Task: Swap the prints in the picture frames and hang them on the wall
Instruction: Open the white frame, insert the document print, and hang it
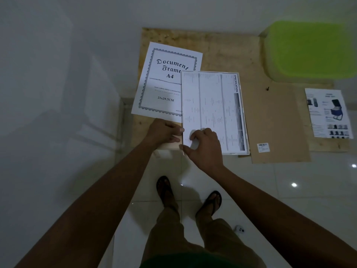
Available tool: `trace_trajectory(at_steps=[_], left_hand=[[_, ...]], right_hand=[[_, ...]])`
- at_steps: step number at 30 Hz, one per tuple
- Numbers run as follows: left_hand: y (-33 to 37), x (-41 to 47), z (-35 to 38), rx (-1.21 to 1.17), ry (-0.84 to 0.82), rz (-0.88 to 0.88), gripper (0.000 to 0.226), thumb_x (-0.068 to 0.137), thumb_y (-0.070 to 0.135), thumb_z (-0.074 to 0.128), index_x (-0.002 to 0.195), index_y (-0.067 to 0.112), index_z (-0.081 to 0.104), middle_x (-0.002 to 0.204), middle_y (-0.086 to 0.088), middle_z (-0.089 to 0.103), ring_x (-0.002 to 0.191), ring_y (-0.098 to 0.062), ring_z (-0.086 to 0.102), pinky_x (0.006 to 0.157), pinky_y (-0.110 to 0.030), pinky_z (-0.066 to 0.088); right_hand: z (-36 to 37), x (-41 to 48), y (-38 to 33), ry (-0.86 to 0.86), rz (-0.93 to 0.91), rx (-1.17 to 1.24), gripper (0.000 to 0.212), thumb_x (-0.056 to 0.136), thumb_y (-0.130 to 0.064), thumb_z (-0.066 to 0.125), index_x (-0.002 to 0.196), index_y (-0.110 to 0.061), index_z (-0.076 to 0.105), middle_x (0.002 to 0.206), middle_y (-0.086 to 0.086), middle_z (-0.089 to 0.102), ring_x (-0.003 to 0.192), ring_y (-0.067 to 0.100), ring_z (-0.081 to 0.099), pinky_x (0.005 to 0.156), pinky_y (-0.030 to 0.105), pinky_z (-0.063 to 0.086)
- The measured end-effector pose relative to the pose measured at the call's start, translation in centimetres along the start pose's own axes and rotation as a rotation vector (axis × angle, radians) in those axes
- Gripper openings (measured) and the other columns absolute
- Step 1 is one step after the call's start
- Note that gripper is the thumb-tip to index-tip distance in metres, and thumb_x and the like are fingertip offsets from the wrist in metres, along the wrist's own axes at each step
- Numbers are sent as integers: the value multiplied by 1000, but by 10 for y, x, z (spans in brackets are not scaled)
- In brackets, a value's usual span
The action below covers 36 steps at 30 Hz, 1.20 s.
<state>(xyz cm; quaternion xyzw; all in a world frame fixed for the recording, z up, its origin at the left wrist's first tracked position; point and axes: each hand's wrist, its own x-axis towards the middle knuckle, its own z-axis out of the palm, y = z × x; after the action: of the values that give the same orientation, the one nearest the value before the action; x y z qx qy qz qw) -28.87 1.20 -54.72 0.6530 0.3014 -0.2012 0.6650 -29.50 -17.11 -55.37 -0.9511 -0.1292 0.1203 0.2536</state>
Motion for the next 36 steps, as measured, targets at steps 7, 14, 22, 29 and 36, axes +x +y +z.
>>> trace_trajectory(at_steps=[7, 14, 22, 29, 36], left_hand=[[0, 1, 2, 14, 27, -17, 23, 77, 23, 85, 89, 6, 77, 82, -8, 77, 72, -22, 75, 60, -21, 55], [1, 1, 5, -28, 43, -26, 19, 81, 17, 81, 93, 2, 76, 84, -10, 77, 68, -18, 74, 57, -19, 56], [3, -1, 5, -66, 31, -21, 15, 86, 8, 75, 95, -4, 75, 80, -14, 74, 62, -15, 71, 52, -17, 54], [2, 0, 6, -58, 42, -38, 16, 85, 10, 76, 96, -2, 74, 80, -12, 74, 61, -14, 72, 51, -15, 52], [-4, -1, -1, -25, -18, 0, 20, 84, 12, 78, 101, 3, 75, 89, -12, 77, 75, -15, 75, 64, -18, 56]], right_hand=[[12, -14, 9, 26, -95, -206, 73, 88, -69, 53, 142, -21, 56, 155, 9, 45, 144, 34, 37, 111, 51, 36], [12, -19, 6, 15, -155, -231, 63, 90, -59, 56, 135, -15, 63, 145, 9, 56, 138, 36, 46, 110, 55, 41], [8, -19, 5, 21, -171, -227, 59, 82, -58, 73, 125, -18, 67, 134, 2, 65, 115, 29, 64, 79, 43, 57], [-9, 2, 1, 161, -125, -58, 44, 98, -52, 54, 118, -17, 72, 108, 5, 75, 91, 23, 73, 71, 37, 59], [-12, 48, -10, 71, -72, -254, 34, 101, -39, 47, 87, -17, 69, 76, 3, 70, 69, 25, 66, 59, 29, 46]])
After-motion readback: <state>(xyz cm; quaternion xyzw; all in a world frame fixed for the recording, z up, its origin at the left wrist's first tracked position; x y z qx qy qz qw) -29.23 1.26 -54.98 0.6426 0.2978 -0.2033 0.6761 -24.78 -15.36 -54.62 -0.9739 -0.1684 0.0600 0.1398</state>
